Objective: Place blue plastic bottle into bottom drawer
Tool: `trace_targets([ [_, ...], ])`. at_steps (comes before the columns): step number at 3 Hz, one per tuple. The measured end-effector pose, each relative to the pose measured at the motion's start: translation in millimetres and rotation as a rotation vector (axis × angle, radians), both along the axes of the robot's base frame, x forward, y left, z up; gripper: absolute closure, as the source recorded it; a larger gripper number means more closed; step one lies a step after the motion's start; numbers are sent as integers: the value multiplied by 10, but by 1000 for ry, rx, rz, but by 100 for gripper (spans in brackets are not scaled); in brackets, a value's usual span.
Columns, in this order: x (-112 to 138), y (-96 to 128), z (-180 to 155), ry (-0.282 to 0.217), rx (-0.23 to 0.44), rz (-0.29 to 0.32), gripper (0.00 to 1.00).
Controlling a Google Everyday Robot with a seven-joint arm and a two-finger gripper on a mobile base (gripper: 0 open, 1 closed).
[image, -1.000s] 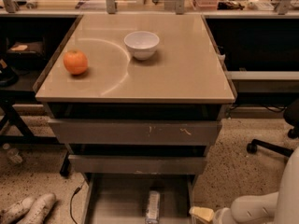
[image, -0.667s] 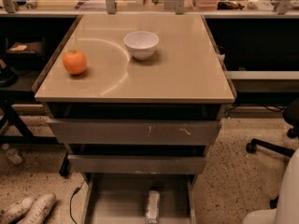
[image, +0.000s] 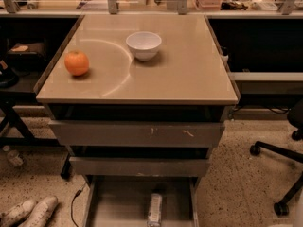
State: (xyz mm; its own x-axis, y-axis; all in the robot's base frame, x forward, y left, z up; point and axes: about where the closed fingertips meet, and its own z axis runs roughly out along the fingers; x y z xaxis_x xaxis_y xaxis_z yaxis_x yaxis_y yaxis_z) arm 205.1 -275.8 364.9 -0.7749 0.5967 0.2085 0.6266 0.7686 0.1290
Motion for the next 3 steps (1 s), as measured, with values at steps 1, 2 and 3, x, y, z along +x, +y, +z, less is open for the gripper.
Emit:
trace_targets([
  [1,-765,-392,326,60,-38,-27,0],
  [2,-1940,-780,793,111,-94,-83,0],
  [3,-2199,-942,904,124,-130,-113,0],
])
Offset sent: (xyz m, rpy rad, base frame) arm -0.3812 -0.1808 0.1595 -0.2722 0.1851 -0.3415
